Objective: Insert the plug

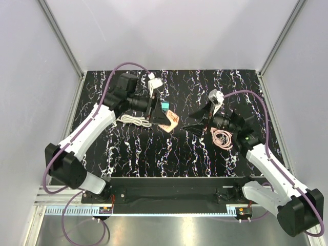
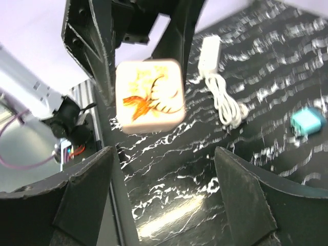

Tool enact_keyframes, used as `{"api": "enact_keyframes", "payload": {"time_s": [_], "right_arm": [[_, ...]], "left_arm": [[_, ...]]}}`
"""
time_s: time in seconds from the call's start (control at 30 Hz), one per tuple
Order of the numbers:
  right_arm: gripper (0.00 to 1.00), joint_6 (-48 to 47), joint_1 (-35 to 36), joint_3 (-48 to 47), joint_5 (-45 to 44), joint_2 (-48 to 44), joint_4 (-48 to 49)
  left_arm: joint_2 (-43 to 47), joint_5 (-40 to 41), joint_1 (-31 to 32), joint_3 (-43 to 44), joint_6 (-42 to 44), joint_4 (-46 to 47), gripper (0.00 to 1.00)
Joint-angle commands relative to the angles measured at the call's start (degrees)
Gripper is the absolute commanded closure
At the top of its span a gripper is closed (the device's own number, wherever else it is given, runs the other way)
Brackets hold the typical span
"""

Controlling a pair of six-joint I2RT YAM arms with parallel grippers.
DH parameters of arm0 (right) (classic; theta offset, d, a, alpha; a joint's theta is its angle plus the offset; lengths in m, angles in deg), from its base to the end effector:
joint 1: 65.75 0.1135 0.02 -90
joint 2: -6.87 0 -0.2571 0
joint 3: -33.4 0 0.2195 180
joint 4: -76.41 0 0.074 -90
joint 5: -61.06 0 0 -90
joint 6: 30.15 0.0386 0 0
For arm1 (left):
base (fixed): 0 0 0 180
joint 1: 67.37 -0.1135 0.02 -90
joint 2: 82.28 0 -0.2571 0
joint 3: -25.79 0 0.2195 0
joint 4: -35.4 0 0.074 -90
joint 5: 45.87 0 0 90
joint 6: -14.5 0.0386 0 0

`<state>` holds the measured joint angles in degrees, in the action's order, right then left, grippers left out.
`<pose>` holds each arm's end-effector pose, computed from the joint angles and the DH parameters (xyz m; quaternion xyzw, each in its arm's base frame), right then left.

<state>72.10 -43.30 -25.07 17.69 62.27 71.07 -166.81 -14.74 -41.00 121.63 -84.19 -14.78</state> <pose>0.1682 0.0999 0.3329 -0.3320 0.6351 0.4621 0.5223 0.2397 -0.1557 0.3535 0.3303 0.7437 -0.5359 0.2248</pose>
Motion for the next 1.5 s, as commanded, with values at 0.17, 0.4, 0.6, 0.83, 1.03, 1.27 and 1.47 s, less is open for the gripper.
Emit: {"api": "enact_keyframes", "payload": {"time_s": [0.17, 0.4, 0.6, 0.83, 1.03, 1.27, 1.47], "right_arm": [[0.13, -4.59, 4.95, 2.10, 8.65, -1.08, 9.08], [0.14, -19.35, 9.01, -1.76, 9.09, -0.11, 0.65], [0.12, -34.29, 9.01, -4.94, 8.46, -3.54, -9.46], [0.16, -41.86, 9.09, -7.48, 18.31, -1.70, -9.91], [0.17, -44.33, 9.80, -9.51, 23.41, 1.20, -10.17], [0.17, -44.94, 11.47, -12.06, 26.84, 3.49, -10.17], [0.20, -45.74, 12.70, -11.44, 28.95, 4.89, -12.02]], "left_arm": [[6.05, -7.84, -0.18, -2.99, -0.98, 4.18, 1.00], [4.55, -13.81, 1.84, -2.20, -1.77, 4.88, 1.00], [7.27, -13.90, 4.82, -5.10, -2.04, 4.88, 1.00], [9.39, -14.78, 7.03, -7.12, -1.16, 5.06, 1.00], [8.86, -15.83, 8.78, -6.77, -0.72, 5.06, 1.00], [6.49, -18.38, 9.14, -6.60, 0.42, 4.80, 1.00], [5.61, -19.52, 9.14, -5.98, 0.87, 4.80, 1.00]]}}
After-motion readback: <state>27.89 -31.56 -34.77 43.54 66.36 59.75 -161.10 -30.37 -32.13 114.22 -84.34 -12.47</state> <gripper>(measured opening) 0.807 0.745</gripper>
